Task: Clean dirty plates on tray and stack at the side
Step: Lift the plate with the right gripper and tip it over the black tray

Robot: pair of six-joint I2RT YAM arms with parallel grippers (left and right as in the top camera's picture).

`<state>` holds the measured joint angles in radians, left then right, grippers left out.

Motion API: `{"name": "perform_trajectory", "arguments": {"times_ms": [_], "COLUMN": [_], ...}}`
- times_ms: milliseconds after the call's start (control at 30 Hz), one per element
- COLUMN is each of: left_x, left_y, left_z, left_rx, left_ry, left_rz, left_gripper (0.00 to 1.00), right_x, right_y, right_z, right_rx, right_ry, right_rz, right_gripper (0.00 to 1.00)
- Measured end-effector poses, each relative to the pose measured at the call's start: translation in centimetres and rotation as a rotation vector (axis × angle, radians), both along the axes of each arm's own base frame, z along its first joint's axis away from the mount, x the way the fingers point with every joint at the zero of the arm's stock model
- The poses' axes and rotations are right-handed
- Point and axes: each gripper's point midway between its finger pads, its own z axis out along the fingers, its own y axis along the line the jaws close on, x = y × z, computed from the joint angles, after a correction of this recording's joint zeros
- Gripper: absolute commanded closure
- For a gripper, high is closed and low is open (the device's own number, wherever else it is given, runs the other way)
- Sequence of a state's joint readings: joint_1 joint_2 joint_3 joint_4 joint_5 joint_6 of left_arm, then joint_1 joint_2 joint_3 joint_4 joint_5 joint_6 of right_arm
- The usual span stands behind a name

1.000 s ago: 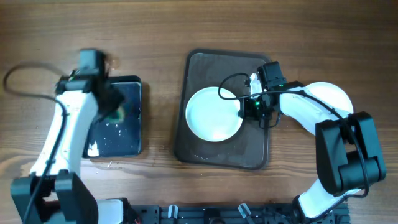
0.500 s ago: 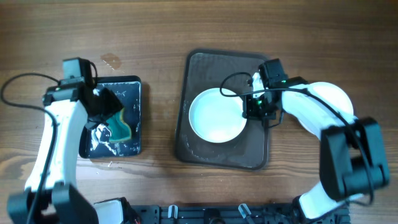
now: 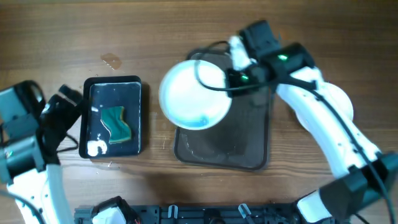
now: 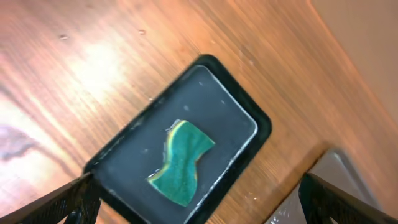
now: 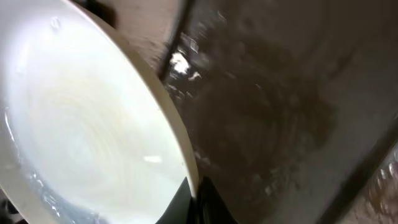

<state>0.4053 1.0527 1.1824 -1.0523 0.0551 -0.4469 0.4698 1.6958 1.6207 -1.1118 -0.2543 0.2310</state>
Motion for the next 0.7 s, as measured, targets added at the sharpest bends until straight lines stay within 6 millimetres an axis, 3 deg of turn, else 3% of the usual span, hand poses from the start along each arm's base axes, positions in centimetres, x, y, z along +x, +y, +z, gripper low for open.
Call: {"name": "perform_trajectory", "arguments": {"times_ms": [133,233,267,367,533,700], "left_x": [-2.6,-3.8,-4.1,-4.2,-4.2,-4.2], "left_y": [2.1,3.2,3.5,3.5,3.5,3.5], "left_z": [0.2,-0.1,-0.1,-0.1,-0.1,-0.1], "left_rx": [-0.007,-0.015,-0.016,-0.018,-0.018,-0.018], "left_ry": [0.012,0.031,0.033,0.035,0.035,0.035], "left_rz": [0.116,0.180,0.194,0.198,0.198,0.198], "left_gripper": [0.00,0.00,0.00,0.00,0.00,0.00], "right_x": [2.6,4.6,4.4,5.0,2.4,1.0], "right_y": [7.7,14.2,16.4,20.5,24.0,24.7], "right_z": [0.1,-0.7,-1.0,3.1,8.5,12.3], "right_rx": [-0.032,-0.044,-0.070,-0.099,-0.144,-0.209], "right_ry": [-0.138,-0.334,-0.411,-0.718,-1.009,-1.185], "right_rz": [0.110,0.154,0.164,0.081,0.046,0.010], "right_gripper": [0.96,0.96,0.96,0.96,0.96,0.96]}}
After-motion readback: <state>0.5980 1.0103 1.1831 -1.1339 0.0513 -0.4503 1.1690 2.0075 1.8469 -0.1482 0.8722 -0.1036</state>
